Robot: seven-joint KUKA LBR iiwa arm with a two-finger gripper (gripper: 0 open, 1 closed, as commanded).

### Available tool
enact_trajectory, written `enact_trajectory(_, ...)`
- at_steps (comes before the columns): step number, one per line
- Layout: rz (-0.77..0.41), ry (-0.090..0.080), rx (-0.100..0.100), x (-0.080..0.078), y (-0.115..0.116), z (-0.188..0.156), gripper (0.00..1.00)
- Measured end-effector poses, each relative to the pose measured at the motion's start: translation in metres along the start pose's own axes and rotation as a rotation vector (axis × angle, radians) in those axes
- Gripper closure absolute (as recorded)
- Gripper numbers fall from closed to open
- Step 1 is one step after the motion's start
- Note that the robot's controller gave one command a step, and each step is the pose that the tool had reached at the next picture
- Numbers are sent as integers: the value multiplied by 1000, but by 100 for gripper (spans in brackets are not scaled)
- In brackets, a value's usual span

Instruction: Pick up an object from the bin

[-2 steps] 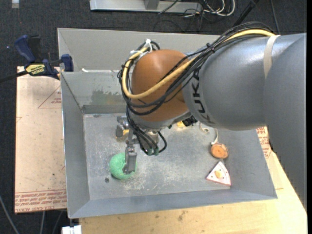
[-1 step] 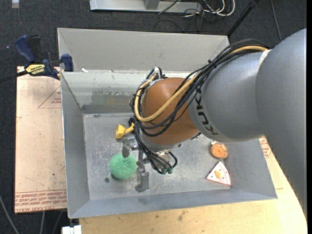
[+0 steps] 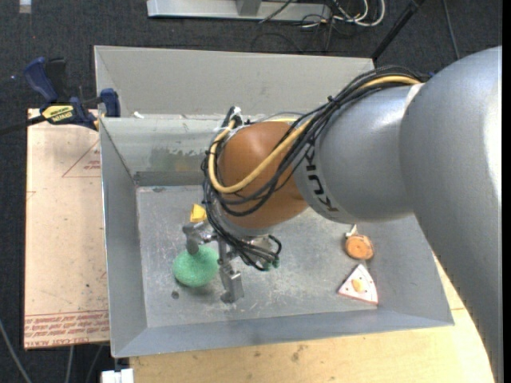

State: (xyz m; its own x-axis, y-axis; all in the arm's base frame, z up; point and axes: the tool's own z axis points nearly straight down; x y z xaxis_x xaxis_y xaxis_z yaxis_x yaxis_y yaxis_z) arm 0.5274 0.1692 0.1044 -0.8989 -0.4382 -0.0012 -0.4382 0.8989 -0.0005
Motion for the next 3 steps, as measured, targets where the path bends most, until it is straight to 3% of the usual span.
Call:
enact_trajectory(1,203,-23,-3,45,-2,29,100)
enact_trajectory(2,204,-23,-3,45,-2,29,100)
enact_trajectory(3,191,5,-2,48,2,-18,100)
